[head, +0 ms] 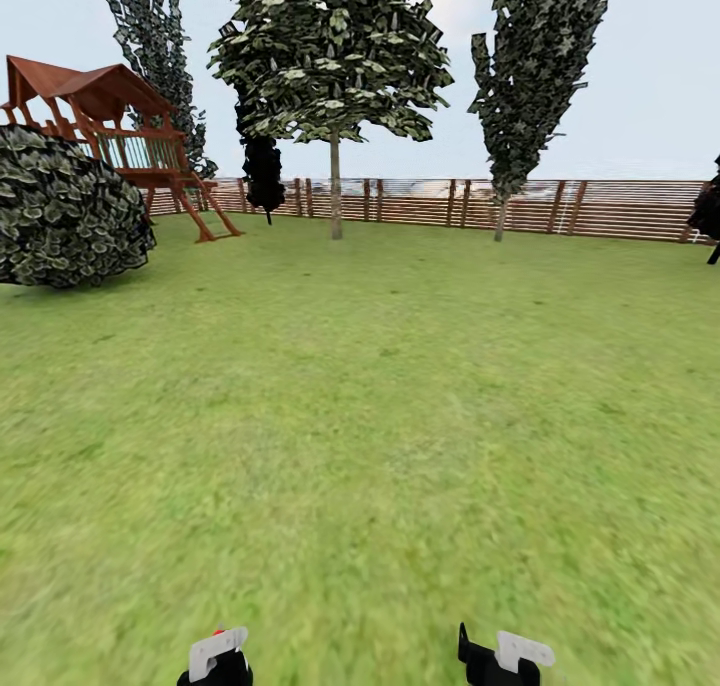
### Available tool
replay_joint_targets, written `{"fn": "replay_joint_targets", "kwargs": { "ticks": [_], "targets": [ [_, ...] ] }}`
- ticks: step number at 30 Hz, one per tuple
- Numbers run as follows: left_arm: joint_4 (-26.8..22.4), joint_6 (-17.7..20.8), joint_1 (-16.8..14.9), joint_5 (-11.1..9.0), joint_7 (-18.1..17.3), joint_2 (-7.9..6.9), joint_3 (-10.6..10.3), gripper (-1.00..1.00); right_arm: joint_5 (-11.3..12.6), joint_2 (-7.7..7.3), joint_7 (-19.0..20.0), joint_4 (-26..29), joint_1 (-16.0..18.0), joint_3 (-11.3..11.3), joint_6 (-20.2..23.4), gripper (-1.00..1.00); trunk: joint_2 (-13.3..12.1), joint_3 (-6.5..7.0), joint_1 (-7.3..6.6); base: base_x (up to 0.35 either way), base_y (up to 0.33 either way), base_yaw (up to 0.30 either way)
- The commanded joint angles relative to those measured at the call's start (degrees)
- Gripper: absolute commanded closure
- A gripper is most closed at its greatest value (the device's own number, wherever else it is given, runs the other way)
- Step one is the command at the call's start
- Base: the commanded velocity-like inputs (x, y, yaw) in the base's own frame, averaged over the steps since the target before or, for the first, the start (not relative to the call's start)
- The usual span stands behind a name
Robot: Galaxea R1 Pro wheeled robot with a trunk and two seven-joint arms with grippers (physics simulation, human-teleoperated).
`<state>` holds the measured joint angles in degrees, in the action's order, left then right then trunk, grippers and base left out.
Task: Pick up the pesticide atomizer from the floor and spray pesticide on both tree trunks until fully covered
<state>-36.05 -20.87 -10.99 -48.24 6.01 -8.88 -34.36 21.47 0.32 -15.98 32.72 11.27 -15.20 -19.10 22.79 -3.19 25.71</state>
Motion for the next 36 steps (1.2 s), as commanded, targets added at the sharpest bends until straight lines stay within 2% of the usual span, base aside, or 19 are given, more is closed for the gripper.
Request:
{"fn": "replay_joint_targets", "kwargs": {
  "ticks": [1,36],
  "targets": [
    [-0.07,-0.30,-0.08,-0.18,0.58,-0.08,-0.50,1.00,0.59,-0.05,-0.37,-0.01,0.07,-0.44,-0.32,-1.00,0.13,-0.13,0.07,0.339,0.096,0.000],
    [-0.04,-0.26,-0.08,-0.18,0.58,-0.08,-0.48,1.00,0.68,-0.05,-0.37,-0.01,0.07,-0.44,-0.32,-1.00,0.13,-0.13,0.07,0.339,0.096,0.000]
  ]
}}
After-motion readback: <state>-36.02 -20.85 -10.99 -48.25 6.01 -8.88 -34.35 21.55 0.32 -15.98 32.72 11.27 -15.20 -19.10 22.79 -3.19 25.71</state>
